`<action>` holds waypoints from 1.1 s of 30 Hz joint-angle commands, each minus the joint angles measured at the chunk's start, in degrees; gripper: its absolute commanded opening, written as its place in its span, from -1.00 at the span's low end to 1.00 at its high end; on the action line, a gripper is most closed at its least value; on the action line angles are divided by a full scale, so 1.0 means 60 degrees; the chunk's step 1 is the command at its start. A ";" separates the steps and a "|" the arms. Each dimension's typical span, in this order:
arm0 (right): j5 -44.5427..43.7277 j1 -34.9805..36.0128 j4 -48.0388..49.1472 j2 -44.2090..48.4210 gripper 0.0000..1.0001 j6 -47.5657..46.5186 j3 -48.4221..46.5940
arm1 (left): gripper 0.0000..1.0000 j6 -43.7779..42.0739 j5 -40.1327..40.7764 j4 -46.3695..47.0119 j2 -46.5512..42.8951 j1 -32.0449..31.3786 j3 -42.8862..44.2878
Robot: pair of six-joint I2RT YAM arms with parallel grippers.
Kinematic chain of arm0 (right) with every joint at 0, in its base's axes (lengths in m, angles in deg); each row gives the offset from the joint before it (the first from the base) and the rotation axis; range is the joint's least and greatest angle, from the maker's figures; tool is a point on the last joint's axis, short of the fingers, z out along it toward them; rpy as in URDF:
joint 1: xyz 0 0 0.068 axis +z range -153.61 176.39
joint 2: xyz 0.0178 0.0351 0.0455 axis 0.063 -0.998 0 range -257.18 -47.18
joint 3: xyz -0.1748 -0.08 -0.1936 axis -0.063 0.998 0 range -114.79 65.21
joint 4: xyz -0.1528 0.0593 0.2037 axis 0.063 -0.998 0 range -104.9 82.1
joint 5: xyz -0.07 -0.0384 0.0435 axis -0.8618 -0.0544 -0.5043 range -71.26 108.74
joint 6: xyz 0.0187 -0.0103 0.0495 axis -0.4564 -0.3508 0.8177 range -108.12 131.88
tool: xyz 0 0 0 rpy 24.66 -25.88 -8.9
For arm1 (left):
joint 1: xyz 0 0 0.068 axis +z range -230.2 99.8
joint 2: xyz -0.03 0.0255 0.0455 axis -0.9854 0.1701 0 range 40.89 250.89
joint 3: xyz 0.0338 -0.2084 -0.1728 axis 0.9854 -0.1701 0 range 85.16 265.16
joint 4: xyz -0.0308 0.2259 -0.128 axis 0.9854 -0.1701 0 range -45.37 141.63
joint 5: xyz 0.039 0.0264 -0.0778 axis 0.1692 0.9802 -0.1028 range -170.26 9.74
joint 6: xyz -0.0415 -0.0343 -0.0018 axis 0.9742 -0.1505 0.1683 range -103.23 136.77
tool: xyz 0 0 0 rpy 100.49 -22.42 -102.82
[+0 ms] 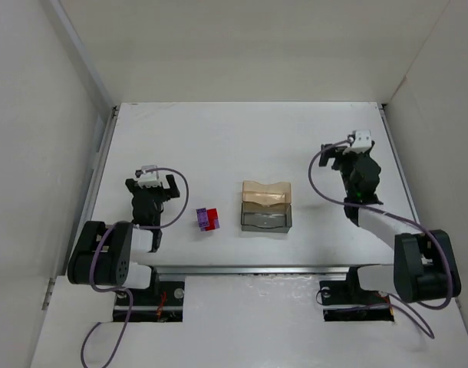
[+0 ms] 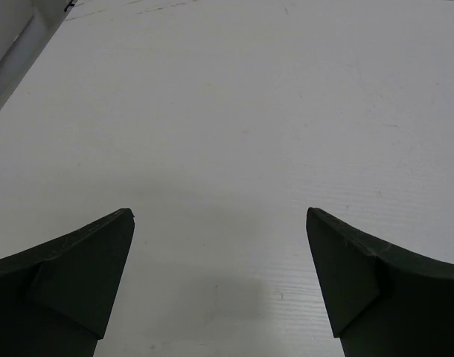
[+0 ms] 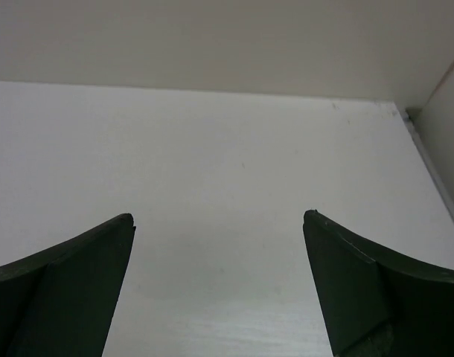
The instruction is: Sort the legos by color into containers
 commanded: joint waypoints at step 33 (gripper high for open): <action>0.0587 0.8340 -1.3123 -0.4820 0.55 0.1153 -1.1906 | 1.00 -0.0141 0.7453 -1.3082 -0.7245 -0.4014 0.6278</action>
